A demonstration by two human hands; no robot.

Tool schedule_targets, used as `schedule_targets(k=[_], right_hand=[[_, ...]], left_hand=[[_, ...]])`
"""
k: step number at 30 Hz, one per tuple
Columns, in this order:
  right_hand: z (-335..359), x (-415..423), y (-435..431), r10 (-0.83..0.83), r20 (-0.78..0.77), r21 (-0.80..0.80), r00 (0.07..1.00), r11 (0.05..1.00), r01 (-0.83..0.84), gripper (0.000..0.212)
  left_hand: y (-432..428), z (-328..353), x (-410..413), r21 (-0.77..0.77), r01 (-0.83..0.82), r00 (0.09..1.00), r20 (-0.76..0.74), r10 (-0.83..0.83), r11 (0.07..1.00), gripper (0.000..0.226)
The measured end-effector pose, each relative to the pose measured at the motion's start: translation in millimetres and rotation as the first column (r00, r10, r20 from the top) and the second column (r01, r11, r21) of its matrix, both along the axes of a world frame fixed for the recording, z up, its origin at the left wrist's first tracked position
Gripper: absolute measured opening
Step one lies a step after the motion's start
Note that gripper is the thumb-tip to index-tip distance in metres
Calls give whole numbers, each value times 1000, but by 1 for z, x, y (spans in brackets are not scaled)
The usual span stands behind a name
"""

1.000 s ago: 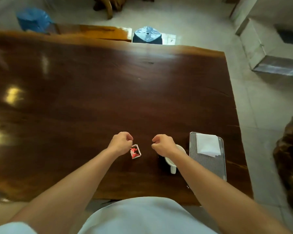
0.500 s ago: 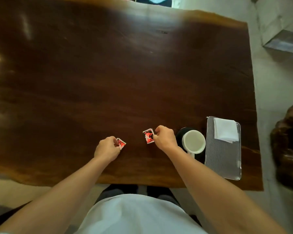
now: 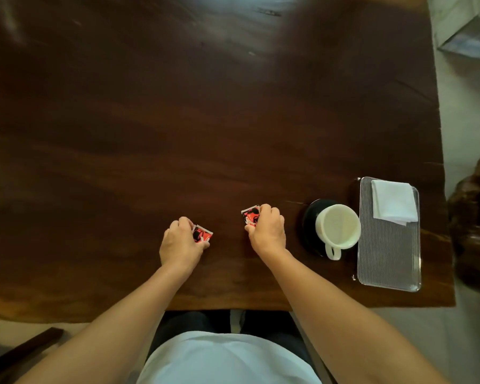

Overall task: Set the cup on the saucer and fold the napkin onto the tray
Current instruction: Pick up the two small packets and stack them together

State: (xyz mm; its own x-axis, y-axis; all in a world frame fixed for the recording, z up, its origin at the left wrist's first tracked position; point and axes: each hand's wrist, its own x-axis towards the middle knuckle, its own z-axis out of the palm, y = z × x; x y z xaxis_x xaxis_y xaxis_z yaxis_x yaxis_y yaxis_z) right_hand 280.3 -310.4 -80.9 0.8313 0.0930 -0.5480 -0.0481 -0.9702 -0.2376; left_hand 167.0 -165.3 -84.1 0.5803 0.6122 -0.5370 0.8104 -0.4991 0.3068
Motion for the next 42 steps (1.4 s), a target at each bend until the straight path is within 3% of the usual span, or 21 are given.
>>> schedule_targets(k=[3, 5, 7, 9, 12, 15, 22, 27, 32, 36, 42], right_hand=[[-1, -3, -3, -43, -98, 77, 994, 996, 50, 21], [6, -10, -10, -48, -185, 155, 982, 985, 77, 17], [18, -17, -18, -84, -277, 203, 957, 969, 143, 13], [35, -21, -27, -99, -358, 234, 928, 953, 192, 20], [61, -19, -45, -82, -392, 273, 916, 941, 202, 18], [82, -15, -64, -84, -379, 328, 922, 919, 219, 9], [109, -16, -97, -194, -401, 396, 895, 845, 361, 13], [124, -21, -113, -104, -375, 471, 921, 834, 286, 13], [136, -24, -111, -122, -301, 545, 946, 792, 275, 16], [139, -28, -105, -206, -254, 590, 945, 741, 320, 13], [137, -33, -100, -235, -223, 629, 946, 707, 324, 24]], left_hand=[[-2, 3, 1, -106, -32, 997, -73, 25, 994, 35], [-2, 9, 1, -234, -94, 992, -102, 72, 968, 23], [-5, 17, -1, -447, -216, 976, -106, 188, 868, 21], [-11, 31, -2, -629, -334, 936, -133, 325, 702, 19], [-18, 52, 1, -730, -352, 910, -120, 398, 586, 21], [-27, 65, 9, -781, -330, 905, -102, 414, 530, 21], [-47, 87, 34, -816, -258, 911, -27, 412, 518, 24], [-64, 103, 51, -823, -268, 928, -80, 365, 501, 31], [-88, 122, 50, -900, -212, 966, -134, 221, 381, 34], [-102, 129, 48, -940, -204, 968, -151, 200, 273, 45], [-99, 132, 38, -969, -75, 986, -37, 163, 234, 33]])
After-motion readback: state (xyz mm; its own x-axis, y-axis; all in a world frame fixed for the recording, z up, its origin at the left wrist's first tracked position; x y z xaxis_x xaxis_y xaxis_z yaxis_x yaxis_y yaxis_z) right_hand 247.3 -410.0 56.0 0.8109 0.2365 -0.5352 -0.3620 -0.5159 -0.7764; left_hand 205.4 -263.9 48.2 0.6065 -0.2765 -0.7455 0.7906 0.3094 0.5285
